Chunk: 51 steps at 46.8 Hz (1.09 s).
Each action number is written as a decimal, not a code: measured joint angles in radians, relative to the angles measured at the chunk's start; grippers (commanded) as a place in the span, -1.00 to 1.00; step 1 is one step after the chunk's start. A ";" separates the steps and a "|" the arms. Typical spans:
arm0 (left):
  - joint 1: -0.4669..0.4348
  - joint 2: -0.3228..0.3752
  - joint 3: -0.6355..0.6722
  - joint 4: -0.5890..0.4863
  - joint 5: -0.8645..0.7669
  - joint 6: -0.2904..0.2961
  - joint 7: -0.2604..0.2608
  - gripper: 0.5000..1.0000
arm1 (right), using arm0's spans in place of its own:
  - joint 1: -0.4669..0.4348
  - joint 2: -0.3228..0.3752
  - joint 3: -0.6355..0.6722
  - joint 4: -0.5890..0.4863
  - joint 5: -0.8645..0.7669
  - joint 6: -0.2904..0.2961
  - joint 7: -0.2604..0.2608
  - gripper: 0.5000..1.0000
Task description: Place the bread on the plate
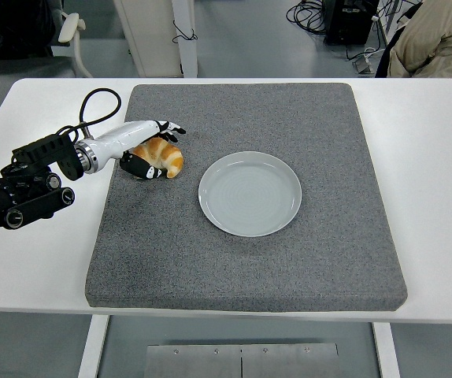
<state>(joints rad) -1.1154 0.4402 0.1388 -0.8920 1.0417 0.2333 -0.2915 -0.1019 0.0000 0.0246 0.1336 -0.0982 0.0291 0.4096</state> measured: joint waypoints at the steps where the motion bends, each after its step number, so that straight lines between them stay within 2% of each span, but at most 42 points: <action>1: 0.000 0.000 0.001 0.000 0.000 0.001 0.000 -0.17 | 0.000 0.000 0.000 0.000 0.000 0.000 0.000 1.00; 13: 0.006 0.000 0.001 0.008 0.004 0.002 -0.006 -0.21 | 0.000 0.000 0.000 0.000 0.000 0.000 0.000 1.00; 15: 0.007 0.000 0.001 0.008 0.007 0.002 -0.006 -0.31 | 0.000 0.000 0.000 0.000 0.000 0.000 0.000 1.00; 22: 0.009 0.000 0.001 0.008 0.012 0.002 -0.006 -1.00 | 0.000 0.000 0.000 0.000 0.000 0.000 0.000 1.00; 37: -0.016 0.000 0.000 0.007 0.012 0.000 -0.004 -1.00 | 0.000 0.000 0.000 0.000 0.000 0.000 0.000 1.00; 51: -0.145 0.019 -0.011 0.002 0.009 -0.014 -0.009 -1.00 | 0.000 0.000 0.000 0.000 0.000 0.000 0.000 1.00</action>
<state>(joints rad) -1.2603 0.4596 0.1274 -0.8896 1.0507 0.2193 -0.3008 -0.1021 0.0000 0.0245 0.1335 -0.0982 0.0292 0.4096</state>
